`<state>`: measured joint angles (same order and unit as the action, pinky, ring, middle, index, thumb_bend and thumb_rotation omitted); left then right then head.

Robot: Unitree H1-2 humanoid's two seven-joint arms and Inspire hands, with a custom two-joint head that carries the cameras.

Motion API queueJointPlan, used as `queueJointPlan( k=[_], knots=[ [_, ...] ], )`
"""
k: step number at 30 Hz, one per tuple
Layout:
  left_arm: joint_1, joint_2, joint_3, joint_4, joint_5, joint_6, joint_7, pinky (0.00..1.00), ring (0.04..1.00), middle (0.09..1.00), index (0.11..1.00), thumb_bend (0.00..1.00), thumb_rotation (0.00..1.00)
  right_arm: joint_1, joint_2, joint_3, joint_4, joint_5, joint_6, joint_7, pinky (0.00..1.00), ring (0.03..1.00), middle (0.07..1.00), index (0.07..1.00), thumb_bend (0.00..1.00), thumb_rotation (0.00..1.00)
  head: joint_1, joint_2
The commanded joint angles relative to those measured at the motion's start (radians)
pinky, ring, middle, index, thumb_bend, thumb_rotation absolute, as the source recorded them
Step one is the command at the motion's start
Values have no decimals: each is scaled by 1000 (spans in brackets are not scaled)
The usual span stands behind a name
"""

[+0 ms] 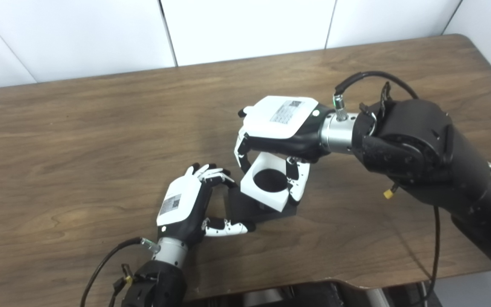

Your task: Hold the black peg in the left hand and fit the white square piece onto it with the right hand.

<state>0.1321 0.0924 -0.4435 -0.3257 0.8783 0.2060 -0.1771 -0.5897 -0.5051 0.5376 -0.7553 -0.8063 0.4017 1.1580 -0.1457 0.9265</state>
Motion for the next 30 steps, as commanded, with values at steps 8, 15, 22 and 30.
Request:
queueJointPlan(
  k=[8,15,22,30],
  knots=[
    [-6,0,-10,-19,9,14,-33,1000,900,813,489,507,54,-22,14,-12,5,-26,-12,45,1000,843,757,483,522,130,-7,1],
    [-8,0,-12,-18,10,17,-33,1000,900,812,489,507,54,-19,14,-17,11,-26,-24,33,1000,841,751,483,522,129,-9,0],
    [-8,1,-14,-20,12,18,-32,1000,894,809,489,507,54,-20,9,-19,25,-28,-30,35,1000,840,748,483,522,130,-9,3],
    [-7,0,-13,-22,10,18,-34,1000,895,811,489,507,54,-16,-4,-34,37,-14,-32,27,1000,838,751,483,523,133,-9,3]
  ],
)
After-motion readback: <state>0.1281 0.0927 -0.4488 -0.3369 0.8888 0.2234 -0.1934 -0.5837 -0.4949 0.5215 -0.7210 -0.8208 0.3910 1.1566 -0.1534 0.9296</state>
